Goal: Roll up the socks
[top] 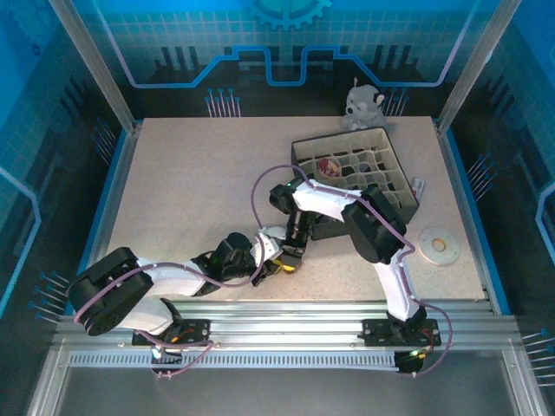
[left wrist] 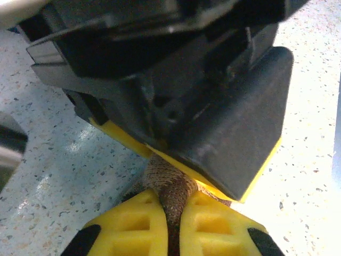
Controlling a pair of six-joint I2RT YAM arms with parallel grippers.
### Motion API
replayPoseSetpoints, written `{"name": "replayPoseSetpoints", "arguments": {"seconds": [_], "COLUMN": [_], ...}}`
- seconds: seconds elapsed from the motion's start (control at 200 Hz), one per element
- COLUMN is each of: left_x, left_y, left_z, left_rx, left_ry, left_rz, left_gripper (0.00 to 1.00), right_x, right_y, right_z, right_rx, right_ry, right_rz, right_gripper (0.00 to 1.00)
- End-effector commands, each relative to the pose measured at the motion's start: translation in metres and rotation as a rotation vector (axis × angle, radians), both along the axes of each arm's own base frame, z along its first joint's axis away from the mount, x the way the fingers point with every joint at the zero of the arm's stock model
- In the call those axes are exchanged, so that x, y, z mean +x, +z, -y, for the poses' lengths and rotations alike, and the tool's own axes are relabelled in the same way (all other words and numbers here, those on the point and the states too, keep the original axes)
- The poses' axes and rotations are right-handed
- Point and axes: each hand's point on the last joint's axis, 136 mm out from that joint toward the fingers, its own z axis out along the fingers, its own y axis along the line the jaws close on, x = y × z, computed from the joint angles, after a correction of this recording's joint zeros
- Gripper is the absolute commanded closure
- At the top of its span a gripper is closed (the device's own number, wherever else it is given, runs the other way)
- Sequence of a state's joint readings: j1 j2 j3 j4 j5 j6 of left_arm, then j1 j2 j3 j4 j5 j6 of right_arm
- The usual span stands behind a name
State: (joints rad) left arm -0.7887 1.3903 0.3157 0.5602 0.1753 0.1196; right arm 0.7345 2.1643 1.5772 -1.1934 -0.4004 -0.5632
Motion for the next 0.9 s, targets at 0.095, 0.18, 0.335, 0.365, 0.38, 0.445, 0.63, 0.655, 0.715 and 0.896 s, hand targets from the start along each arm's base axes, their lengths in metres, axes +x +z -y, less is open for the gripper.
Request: {"name": "replayPoseSetpoints", "arguments": {"seconds": [0.095, 0.18, 0.335, 0.365, 0.38, 0.445, 0.63, 0.655, 0.715, 0.896], "left_x": [-0.004, -0.003, 0.002, 0.002, 0.003, 0.004, 0.01, 0.01, 0.011, 0.014], "left_y": [-0.036, -0.039, -0.041, -0.042, -0.042, -0.042, -0.045, -0.046, -0.048, -0.051], "left_z": [-0.021, -0.026, -0.035, -0.037, -0.037, -0.038, -0.041, -0.041, -0.042, -0.044], "left_rx": [0.107, 0.109, 0.085, 0.08, 0.076, 0.058, 0.01, 0.004, -0.009, -0.062], "left_ry": [0.152, 0.201, 0.313, 0.334, 0.344, 0.376, 0.459, 0.468, 0.492, 0.528], "left_rz": [-0.19, -0.22, -0.271, -0.284, -0.29, -0.313, -0.378, -0.389, -0.415, -0.487], "left_gripper": [1.0, 1.0, 1.0, 1.0, 1.0, 1.0, 1.0, 1.0, 1.0, 1.0], "right_x": [0.045, 0.056, 0.075, 0.078, 0.078, 0.079, 0.075, 0.073, 0.068, 0.051], "right_y": [-0.001, 0.015, 0.049, 0.056, 0.06, 0.074, 0.105, 0.107, 0.112, 0.109], "right_z": [0.011, 0.01, 0.01, 0.009, 0.009, 0.006, 0.003, 0.002, 0.0, 0.003], "right_rx": [-0.081, -0.064, -0.02, -0.009, -0.001, 0.044, 0.153, 0.164, 0.194, 0.231], "right_ry": [-0.145, -0.224, -0.423, -0.474, -0.497, -0.584, -0.844, -0.878, -0.955, -1.222], "right_rz": [0.201, 0.271, 0.408, 0.431, 0.438, 0.469, 0.562, 0.568, 0.576, 0.564], "right_gripper": [0.57, 0.56, 0.53, 0.52, 0.52, 0.51, 0.5, 0.5, 0.51, 0.56]}}
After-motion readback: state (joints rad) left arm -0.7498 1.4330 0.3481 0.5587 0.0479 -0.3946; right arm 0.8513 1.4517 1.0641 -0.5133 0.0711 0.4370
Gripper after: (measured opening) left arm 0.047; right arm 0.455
